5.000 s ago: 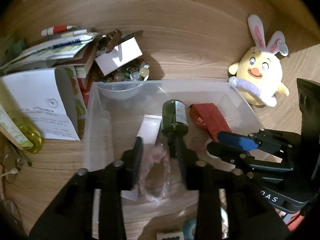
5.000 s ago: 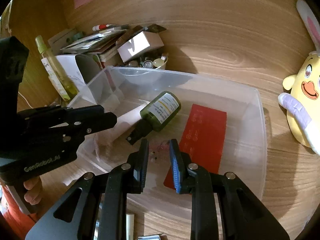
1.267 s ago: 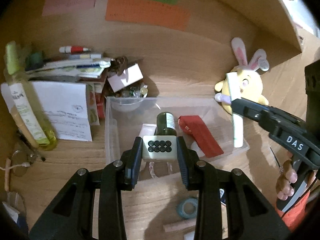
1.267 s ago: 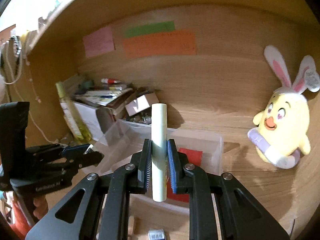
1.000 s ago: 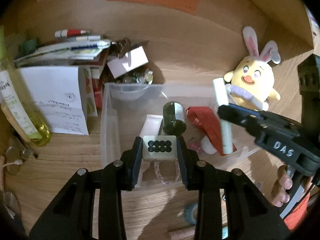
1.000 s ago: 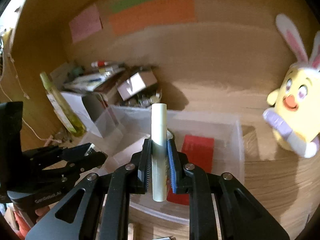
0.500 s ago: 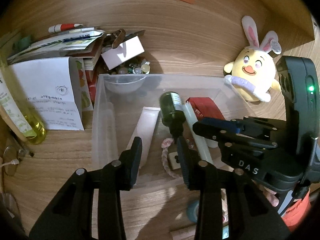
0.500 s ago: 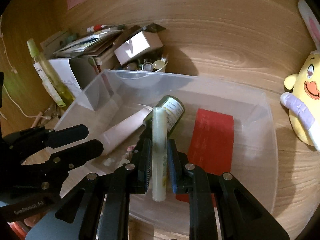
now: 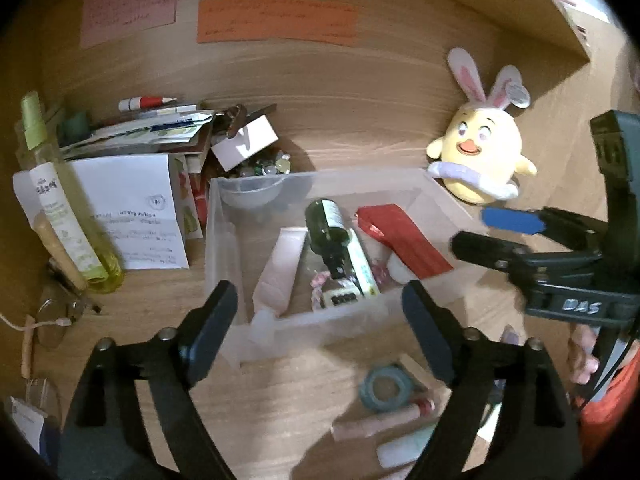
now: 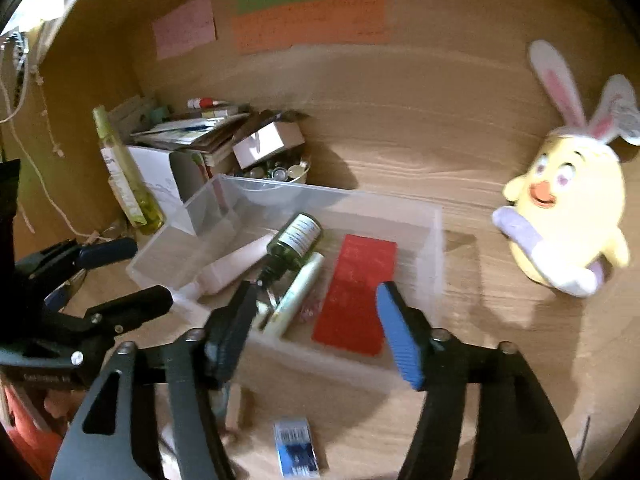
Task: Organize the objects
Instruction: 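Place the tile and white marker into the clear box and release, then grasp the teal tape roll with the left tool while the right grasps the purple-capped black bottle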
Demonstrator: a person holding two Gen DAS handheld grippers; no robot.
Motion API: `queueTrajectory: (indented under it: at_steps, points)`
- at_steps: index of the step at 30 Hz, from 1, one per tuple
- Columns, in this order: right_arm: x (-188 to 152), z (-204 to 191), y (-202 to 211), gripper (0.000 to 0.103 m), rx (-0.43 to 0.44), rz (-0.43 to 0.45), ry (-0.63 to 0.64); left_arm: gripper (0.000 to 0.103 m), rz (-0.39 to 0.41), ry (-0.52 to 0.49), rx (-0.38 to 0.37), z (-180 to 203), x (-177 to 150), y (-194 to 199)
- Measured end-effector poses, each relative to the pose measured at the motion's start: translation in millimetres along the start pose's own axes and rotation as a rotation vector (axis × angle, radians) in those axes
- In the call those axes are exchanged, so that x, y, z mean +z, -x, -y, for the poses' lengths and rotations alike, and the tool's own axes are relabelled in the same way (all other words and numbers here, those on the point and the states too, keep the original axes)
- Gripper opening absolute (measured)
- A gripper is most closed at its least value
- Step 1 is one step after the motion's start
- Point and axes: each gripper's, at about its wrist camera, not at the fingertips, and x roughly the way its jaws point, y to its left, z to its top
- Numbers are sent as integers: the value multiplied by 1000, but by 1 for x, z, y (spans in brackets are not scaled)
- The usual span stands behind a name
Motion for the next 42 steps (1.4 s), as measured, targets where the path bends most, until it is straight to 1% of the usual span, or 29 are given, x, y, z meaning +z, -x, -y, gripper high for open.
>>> queueTrajectory:
  at_steps: [3,7,10,14,17,19,25,28,31,33,36,37,38,39,40,42]
  points:
    - [-14,7,16,80,-4,7,-8,89,-25,-10,-15,4,-9,1]
    - [-38,18,32,81,-5,-17,-28,89,-83,-24,-27,10,-26,-4]
    - [-57,23,36,82,-4,-47,-42,89,-118,-33,-30,13,-36,-8]
    - [-82,24,35,83,27,-89,-51,89,-168,-45,-46,19,-50,-15]
    - [-96,23,30,88,66,-121,-59,89,-202,-66,-53,26,-60,-21]
    - [-105,20,28,89,84,-141,-52,89,-228,-72,-65,29,-64,-26]
    - [-116,15,14,90,76,-197,-28,89,-293,-79,-69,35,-71,-43]
    - [-120,14,7,90,52,-224,-19,89,-299,-68,-82,34,-68,-48]
    - [-120,17,-3,90,41,-259,-31,82,-294,-68,-96,33,-65,-49]
    - [-118,17,-4,91,32,-249,-34,77,-292,-62,-106,33,-63,-50]
    - [-117,20,-5,90,34,-235,-47,64,-291,-49,-124,31,-60,-52]
    - [-116,20,-5,90,34,-232,-50,62,-292,-47,-127,31,-59,-53]
    - [-116,21,-5,90,36,-229,-53,57,-294,-47,-128,30,-59,-54]
    - [-116,22,-5,87,35,-223,-58,53,-299,-45,-129,30,-59,-55]
    - [-116,23,-4,83,37,-217,-63,51,-292,-47,-125,29,-59,-56]
    - [-115,25,-4,64,46,-217,-72,41,-292,-48,-127,29,-60,-56]
